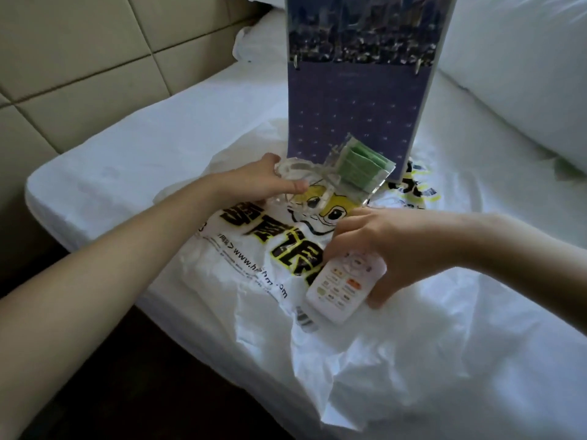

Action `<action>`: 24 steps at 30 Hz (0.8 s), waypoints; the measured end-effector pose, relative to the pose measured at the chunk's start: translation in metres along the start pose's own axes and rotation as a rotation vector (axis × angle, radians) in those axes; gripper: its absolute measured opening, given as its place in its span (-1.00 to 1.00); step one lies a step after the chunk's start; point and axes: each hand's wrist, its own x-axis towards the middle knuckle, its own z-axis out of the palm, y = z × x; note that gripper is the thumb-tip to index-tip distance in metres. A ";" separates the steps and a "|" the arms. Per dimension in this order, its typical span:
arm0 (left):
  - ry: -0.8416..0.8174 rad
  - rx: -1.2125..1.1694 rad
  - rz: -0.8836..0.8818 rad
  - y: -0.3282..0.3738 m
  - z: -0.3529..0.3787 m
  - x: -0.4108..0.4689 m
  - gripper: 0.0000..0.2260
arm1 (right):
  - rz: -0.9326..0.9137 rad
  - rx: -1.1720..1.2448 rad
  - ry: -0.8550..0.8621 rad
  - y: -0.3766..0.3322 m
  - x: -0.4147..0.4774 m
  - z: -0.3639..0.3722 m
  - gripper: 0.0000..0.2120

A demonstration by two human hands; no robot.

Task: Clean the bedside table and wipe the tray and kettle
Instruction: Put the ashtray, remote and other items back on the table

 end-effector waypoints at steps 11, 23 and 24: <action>0.195 -0.527 -0.040 -0.012 0.001 -0.034 -0.93 | 0.039 0.334 0.492 -0.009 0.004 -0.036 -0.42; 0.436 -0.591 -0.144 -0.075 -0.030 -0.241 -0.81 | -0.140 0.334 0.490 -0.125 0.030 -0.047 -0.43; 0.456 -0.595 -0.163 -0.083 -0.028 -0.265 -0.80 | -0.163 0.327 0.482 -0.140 0.038 -0.045 -0.44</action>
